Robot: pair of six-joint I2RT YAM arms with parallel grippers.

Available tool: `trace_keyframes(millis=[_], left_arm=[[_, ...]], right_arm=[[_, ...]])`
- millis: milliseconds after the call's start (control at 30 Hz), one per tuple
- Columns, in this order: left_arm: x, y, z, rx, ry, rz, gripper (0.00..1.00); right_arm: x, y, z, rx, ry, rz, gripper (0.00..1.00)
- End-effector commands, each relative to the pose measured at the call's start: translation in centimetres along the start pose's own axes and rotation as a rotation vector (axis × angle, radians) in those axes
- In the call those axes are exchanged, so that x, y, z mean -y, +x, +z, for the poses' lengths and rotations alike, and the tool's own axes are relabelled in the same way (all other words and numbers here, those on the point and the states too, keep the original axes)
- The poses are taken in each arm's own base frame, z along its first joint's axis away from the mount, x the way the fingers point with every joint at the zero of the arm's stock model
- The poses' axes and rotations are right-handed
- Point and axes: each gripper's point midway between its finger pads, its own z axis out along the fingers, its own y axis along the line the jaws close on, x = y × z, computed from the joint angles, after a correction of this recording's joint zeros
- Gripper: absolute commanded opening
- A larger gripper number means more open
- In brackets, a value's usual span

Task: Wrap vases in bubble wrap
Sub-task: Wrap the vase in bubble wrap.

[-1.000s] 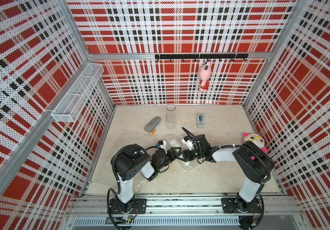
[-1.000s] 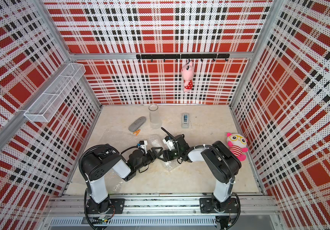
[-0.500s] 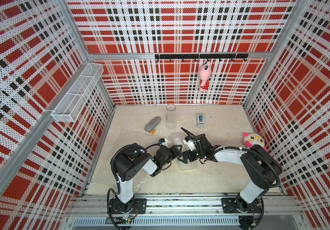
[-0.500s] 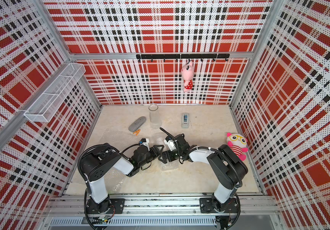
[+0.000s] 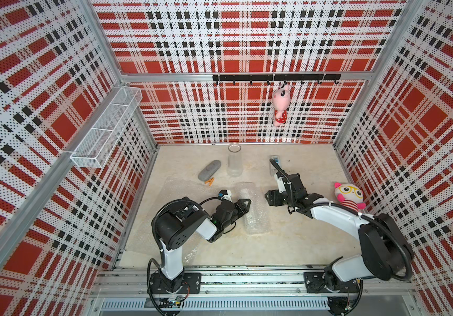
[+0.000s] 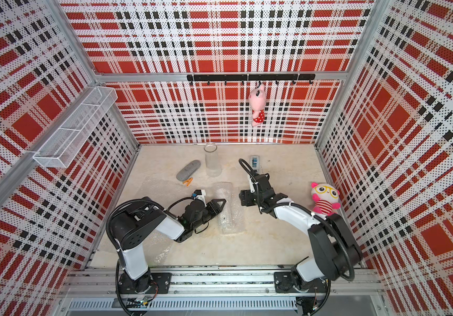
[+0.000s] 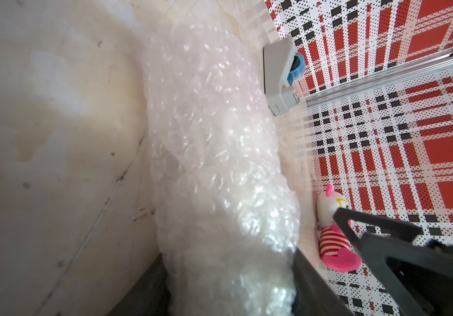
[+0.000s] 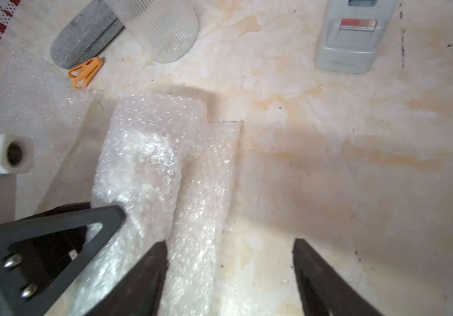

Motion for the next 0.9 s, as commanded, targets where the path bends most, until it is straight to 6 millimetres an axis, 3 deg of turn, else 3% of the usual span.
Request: trace_keyframes(millis=[0,333,600,733,867], left_arm=[[-7.4,2.4,-1.2,-0.08,-0.263,0.072,0.52],[-7.3,2.4,-1.4,-0.08,-0.253,0.075,0.53],[-7.7,2.1,-1.8,-0.062,-0.25,0.055,0.53],[-7.6,2.0,-1.9,-0.06,-0.241,0.051,0.53],[-7.6,2.2,-1.9,-0.067,-0.235,0.049,0.53]], right_arm=[[-3.5,2.2,1.8,-0.114,-0.22,0.068,0.71],[-5.3,5.9,3.1,-0.169,-0.34,0.18,0.62],[-4.9,7.6,3.5,-0.191,-0.327,0.198,0.62],[-4.8,8.1,3.5,-0.202,-0.324,0.193,0.66],[-3.8,8.5,3.5,-0.213,-0.264,0.179,0.81]])
